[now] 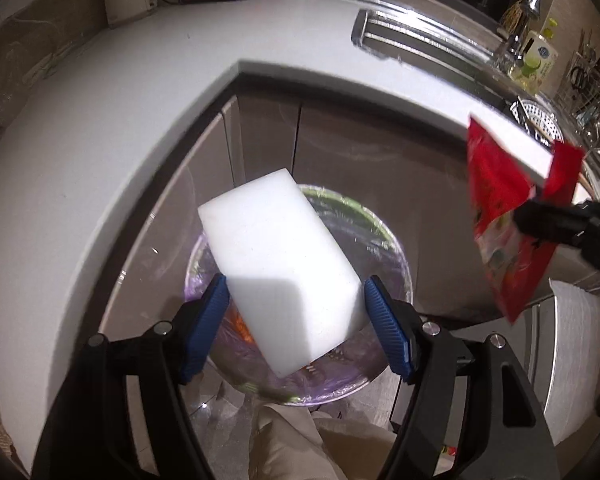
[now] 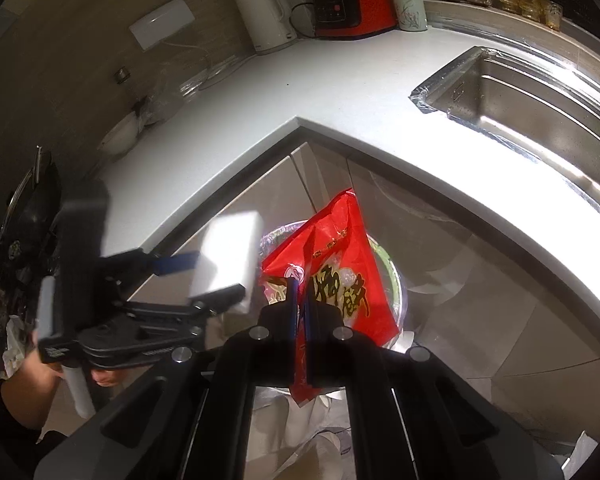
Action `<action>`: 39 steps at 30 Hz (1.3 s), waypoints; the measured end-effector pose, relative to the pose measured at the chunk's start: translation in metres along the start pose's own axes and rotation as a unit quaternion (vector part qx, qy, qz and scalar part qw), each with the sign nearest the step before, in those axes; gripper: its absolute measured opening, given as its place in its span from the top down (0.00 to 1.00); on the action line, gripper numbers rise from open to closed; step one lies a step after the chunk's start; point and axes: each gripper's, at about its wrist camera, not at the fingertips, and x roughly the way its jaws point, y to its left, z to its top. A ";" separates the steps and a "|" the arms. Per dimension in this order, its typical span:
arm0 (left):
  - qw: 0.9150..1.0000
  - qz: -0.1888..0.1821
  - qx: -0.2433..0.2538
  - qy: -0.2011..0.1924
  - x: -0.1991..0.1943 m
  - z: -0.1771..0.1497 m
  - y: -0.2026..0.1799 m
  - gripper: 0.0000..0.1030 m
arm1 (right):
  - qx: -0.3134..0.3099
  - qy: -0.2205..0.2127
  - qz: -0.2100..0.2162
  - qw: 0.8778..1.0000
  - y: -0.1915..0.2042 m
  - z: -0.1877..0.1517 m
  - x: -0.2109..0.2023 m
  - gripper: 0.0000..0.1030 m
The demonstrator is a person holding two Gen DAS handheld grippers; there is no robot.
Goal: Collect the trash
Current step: 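Carry sponge and red wrapper over the bin and open both grippers to drop them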
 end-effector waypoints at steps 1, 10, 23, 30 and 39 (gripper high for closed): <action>1.000 -0.001 0.003 0.017 0.016 -0.005 -0.001 0.35 | 0.004 0.001 -0.002 1.000 -0.001 -0.001 -0.001 0.96; 0.993 -0.014 0.018 0.116 0.125 -0.036 -0.010 0.29 | 0.023 0.022 -0.034 0.999 -0.017 -0.013 -0.007 0.96; 0.994 -0.008 0.011 0.106 0.127 -0.026 0.001 0.18 | 0.017 0.044 -0.024 0.999 -0.010 -0.013 0.014 0.96; 1.000 0.005 0.000 0.031 0.037 -0.017 0.015 0.18 | 0.018 0.070 0.012 0.997 -0.011 -0.008 0.067 0.96; 0.998 0.057 -0.008 -0.021 -0.037 -0.019 0.031 0.14 | 0.004 0.142 0.031 0.989 0.001 -0.026 0.176 0.91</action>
